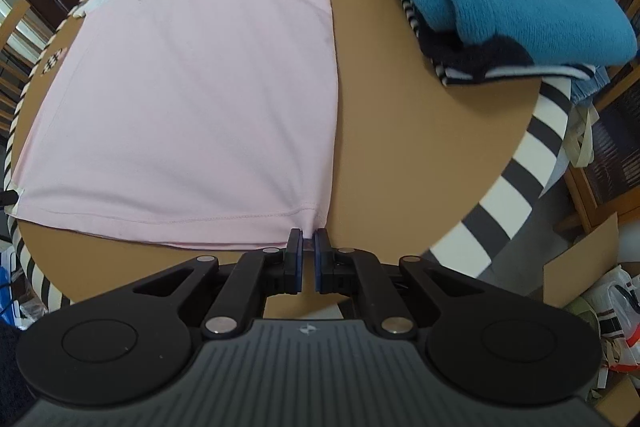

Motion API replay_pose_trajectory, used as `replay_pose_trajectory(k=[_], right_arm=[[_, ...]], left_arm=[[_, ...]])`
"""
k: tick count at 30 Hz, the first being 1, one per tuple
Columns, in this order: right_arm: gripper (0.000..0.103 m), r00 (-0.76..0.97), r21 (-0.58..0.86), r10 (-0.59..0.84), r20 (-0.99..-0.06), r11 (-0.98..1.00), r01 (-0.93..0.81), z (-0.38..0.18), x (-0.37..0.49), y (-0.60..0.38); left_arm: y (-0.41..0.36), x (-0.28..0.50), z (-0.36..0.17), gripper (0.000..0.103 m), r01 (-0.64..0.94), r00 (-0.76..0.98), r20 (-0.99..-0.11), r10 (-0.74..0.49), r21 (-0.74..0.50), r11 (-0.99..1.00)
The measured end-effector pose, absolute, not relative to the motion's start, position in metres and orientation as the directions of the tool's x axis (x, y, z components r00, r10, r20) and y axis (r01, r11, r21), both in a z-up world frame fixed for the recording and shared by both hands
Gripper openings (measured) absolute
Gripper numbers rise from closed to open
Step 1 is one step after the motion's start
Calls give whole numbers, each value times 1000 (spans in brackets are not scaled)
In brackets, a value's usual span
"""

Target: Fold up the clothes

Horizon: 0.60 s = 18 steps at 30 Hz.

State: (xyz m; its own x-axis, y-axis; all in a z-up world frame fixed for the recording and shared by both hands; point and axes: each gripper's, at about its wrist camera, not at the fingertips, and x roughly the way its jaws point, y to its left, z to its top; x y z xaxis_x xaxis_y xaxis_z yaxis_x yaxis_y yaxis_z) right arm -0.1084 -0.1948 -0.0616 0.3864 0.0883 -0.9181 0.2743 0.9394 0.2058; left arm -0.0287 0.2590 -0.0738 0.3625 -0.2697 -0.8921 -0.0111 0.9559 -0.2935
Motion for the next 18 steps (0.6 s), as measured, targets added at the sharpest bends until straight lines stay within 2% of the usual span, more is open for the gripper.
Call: replay_pose_trajectory(k=[1,4,6,9,11,15,18], right_arm=[[13,381,202,87,-921,941,273,-59,-108,-196],[16,412,180,56,-910,946,269,-36,-100,-211],[17,482,173,33,-875,953,250,-9,-88,-228],[39,603,152,-5,-798,966,209,29,-51,-259],[39,649,119,-16,-761,979,164,50,-15,-273],[37,729,19,-43,-683,997,76,65,60,-297],[38,727,30,-58,-684,994,108,47,133,-324]], left_arm=[[261,-31,-73,9,-24,355,-893,-277,-305,952],[269,-32,-62,14,-68,372,-875,-309,-358,931],[272,-25,-42,24,-61,441,-848,-295,-356,932],[264,4,-12,36,-9,549,-798,-250,-304,953],[252,31,4,37,27,593,-772,-229,-265,964],[215,90,24,60,124,688,-706,-167,-112,986],[182,146,17,61,187,708,-697,-118,24,982]])
